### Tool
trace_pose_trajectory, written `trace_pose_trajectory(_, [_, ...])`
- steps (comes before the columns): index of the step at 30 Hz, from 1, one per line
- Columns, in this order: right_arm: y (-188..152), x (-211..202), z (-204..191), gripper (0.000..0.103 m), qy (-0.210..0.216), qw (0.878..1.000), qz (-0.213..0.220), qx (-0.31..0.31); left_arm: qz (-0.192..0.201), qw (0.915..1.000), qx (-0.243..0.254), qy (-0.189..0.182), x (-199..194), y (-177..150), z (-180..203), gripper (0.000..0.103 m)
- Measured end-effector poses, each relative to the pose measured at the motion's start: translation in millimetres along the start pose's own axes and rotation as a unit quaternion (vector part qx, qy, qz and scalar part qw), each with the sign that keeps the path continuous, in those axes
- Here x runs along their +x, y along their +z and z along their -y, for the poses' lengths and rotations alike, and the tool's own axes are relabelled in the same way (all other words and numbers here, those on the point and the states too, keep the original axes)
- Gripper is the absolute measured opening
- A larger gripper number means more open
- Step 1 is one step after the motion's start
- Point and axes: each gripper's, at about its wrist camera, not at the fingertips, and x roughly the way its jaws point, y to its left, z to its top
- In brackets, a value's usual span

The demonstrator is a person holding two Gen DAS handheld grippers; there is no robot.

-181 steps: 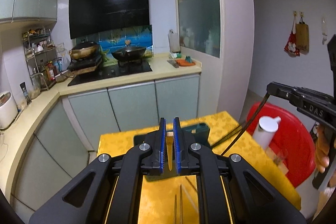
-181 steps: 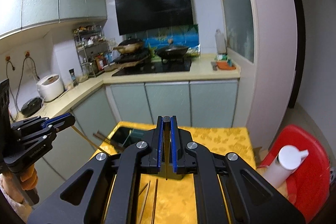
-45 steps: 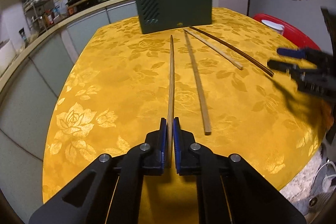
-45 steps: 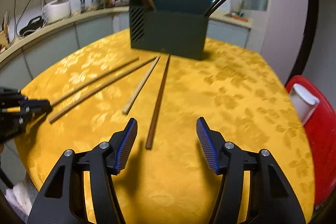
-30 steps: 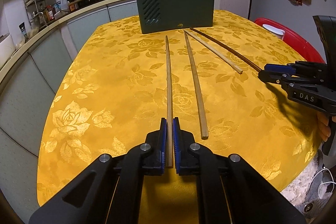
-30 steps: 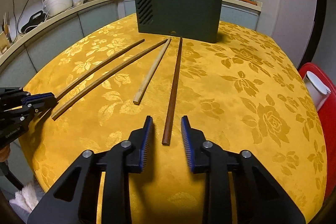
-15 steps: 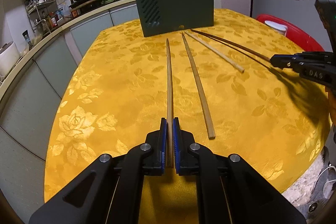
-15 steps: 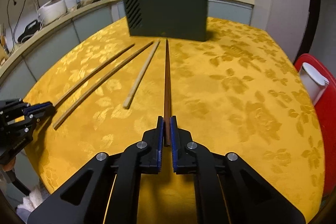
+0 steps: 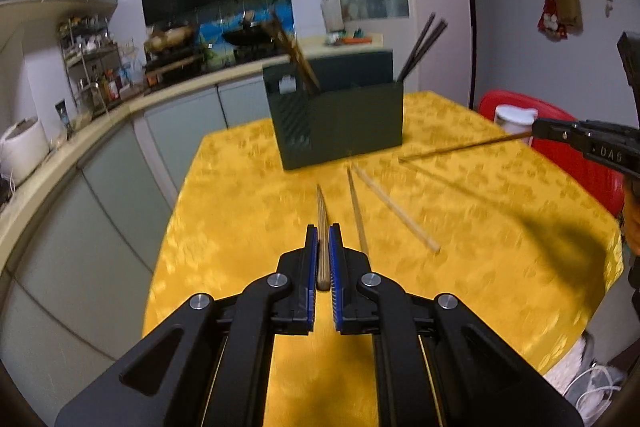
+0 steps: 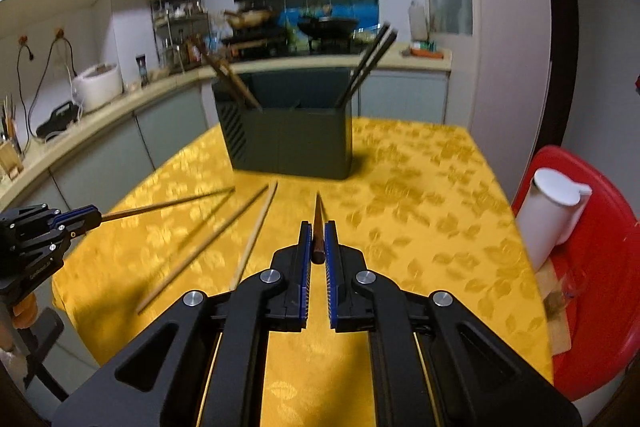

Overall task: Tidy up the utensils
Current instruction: 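Lift both held chopsticks and carry them over the green holder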

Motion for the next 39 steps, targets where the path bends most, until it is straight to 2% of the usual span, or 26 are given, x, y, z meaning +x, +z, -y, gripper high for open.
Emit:
trace_pose_trajectory(6, [23,-8,5,0.007,0.018,0.999,0.029,0.018,0.037,0.9992,-0.009,-0.013,-12,35,-6,0.006])
trace_pose_trajectory(13, [47,-6,-2,0.007,0.03,0.998,0.045,0.014,0.058,0.998,-0.018,-0.021,-12,63,-12,0.006])
trace_pose_trajectory(29, [103,24,0,0.007,0.043,0.999,0.019,0.016,0.044,0.9967,-0.055,-0.042,16,116,-48,0.006])
trace_pose_trajectory(39, [151,20,6,0.007,0.054,0.998,0.027,0.028,0.038,0.9967,-0.045,-0.055,19,159,-42,0.006])
